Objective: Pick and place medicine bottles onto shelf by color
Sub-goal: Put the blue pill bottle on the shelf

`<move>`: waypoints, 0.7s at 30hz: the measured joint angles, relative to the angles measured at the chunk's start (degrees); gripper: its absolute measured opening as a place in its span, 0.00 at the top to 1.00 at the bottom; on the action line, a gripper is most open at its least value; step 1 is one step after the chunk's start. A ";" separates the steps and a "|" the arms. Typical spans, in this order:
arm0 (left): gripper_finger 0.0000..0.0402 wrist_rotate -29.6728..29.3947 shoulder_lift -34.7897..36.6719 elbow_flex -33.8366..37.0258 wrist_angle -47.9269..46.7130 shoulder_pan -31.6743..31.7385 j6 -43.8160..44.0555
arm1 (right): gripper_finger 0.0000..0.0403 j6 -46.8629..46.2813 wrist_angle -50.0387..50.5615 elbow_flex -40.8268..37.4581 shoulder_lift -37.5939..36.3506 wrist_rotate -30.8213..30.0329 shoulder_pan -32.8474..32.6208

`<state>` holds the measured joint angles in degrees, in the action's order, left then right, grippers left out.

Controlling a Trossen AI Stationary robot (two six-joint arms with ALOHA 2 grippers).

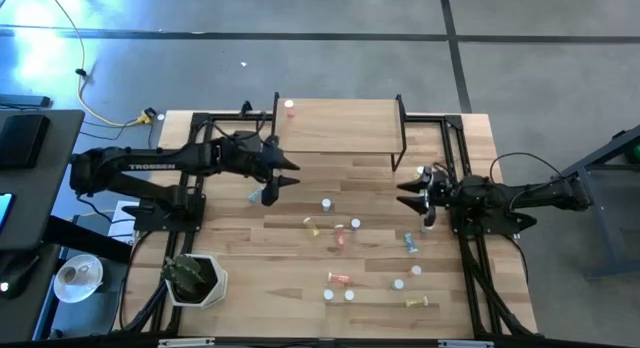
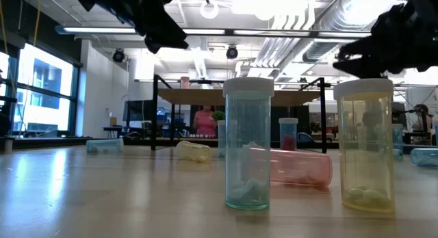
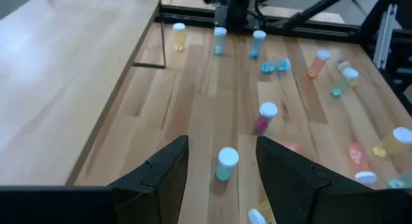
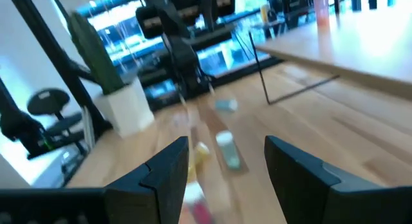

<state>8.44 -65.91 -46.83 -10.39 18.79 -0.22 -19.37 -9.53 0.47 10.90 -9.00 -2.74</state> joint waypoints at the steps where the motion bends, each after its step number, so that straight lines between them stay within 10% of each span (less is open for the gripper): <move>1: 0.57 -0.04 0.66 0.00 -1.06 0.00 0.20 | 0.52 0.24 -1.24 0.00 0.02 -0.03 0.02; 8: 0.57 -0.06 7.10 0.00 -3.68 -1.11 1.56 | 0.52 5.96 -11.75 0.31 -0.01 -3.04 0.10; 21: 0.57 -1.27 16.60 6.26 -3.39 -3.54 4.50 | 0.52 10.47 -1.51 10.14 5.32 -4.56 0.10</move>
<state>7.17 -49.31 -40.57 -13.79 15.25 4.28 -8.90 -11.05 10.61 16.23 -13.56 -2.63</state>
